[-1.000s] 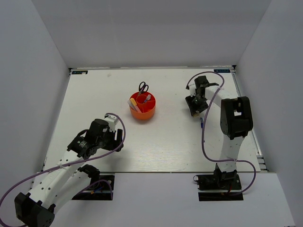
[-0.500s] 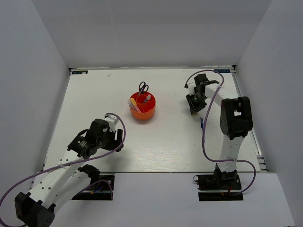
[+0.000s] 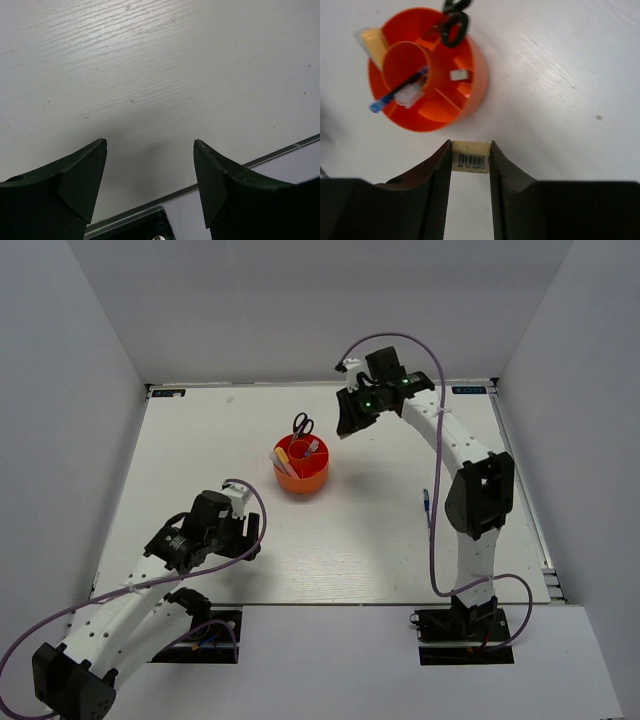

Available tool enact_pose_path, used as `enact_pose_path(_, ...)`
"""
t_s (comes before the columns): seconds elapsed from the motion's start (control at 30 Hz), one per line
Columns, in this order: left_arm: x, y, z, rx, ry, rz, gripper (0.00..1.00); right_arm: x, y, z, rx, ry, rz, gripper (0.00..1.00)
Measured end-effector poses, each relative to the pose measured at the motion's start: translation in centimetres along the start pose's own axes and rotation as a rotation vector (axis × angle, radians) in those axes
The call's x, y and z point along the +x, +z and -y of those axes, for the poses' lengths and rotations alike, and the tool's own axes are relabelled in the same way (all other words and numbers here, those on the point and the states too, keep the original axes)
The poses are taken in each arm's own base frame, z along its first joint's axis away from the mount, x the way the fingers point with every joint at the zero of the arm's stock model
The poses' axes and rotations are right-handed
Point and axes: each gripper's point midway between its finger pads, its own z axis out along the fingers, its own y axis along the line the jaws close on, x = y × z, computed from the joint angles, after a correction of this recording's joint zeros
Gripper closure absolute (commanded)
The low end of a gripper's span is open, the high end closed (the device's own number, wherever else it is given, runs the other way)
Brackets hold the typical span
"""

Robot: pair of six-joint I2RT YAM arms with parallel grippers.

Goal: Sort the stationery into containers
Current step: Place the stationery in the storage box.

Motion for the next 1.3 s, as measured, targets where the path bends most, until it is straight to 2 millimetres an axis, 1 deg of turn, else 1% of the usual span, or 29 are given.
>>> enact_pose_path(0.1, 0.1, 0.1, -0.1, -0.008, 0.0, -0.007, 0.2, -0.1, 1.8, -2.4, -0.05, 0.031, 0.004, 1.0)
enact_pose_path(0.13, 0.1, 0.2, -0.2, -0.01, -0.001, -0.012, 0.2, -0.2, 2.5, -3.0, -0.062, 0.05, 0.009, 1.0)
enact_pose_path(0.2, 0.3, 0.4, -0.2, -0.015, -0.001, -0.025, 0.2, -0.5, 3.6, -3.4, -0.076, 0.104, 0.027, 1.0)
enact_pose_path(0.3, 0.5, 0.6, -0.4, -0.025, -0.001, -0.039, 0.2, -1.1, 5.0, -3.0, -0.08, 0.196, 0.066, 1.0)
enact_pose_path(0.5, 0.7, 0.6, -0.6, -0.038, -0.002, -0.049, 0.2, -1.7, 6.9, -1.6, -0.067, 0.362, 0.104, 1.0)
enact_pose_path(0.7, 0.9, 0.8, -0.7, -0.042, -0.002, -0.064, 0.2, -0.8, 9.1, -1.2, -0.082, 0.453, 0.081, 0.99)
enact_pose_path(0.8, 0.9, 0.8, -0.7, -0.043, -0.002, -0.066, 0.2, -0.4, 9.6, -1.4, -0.09, 0.477, 0.07, 0.97)
enact_pose_path(0.9, 0.9, 0.8, -0.7, -0.043, -0.002, -0.066, 0.2, -0.5, 9.7, -1.6, -0.096, 0.486, 0.069, 0.9)
enact_pose_path(0.93, 0.9, 0.8, -0.7, -0.043, -0.002, -0.066, 0.2, -0.5, 9.7, -1.6, -0.098, 0.488, 0.07, 0.83)
enact_pose_path(0.97, 0.9, 0.8, -0.7, -0.043, -0.002, -0.066, 0.2, -0.6, 9.7, -1.6, -0.099, 0.49, 0.074, 0.79)
enact_pose_path(1.13, 0.9, 0.8, -0.7, -0.043, -0.002, -0.066, 0.2, -0.8, 9.7, -1.7, -0.105, 0.493, 0.082, 0.7)
enact_pose_path(1.23, 0.9, 0.8, -0.7, -0.043, -0.002, -0.066, 0.2, -0.9, 9.7, -1.8, -0.11, 0.501, 0.081, 0.63)
enact_pose_path(1.27, 0.9, 0.8, -0.7, -0.043, -0.002, -0.066, 0.2, -0.9, 9.7, -1.9, -0.113, 0.505, 0.08, 0.59)
enact_pose_path(1.3, 0.9, 0.8, -0.7, -0.043, -0.001, -0.066, 0.2, -0.9, 9.7, -1.9, -0.115, 0.508, 0.08, 0.59)
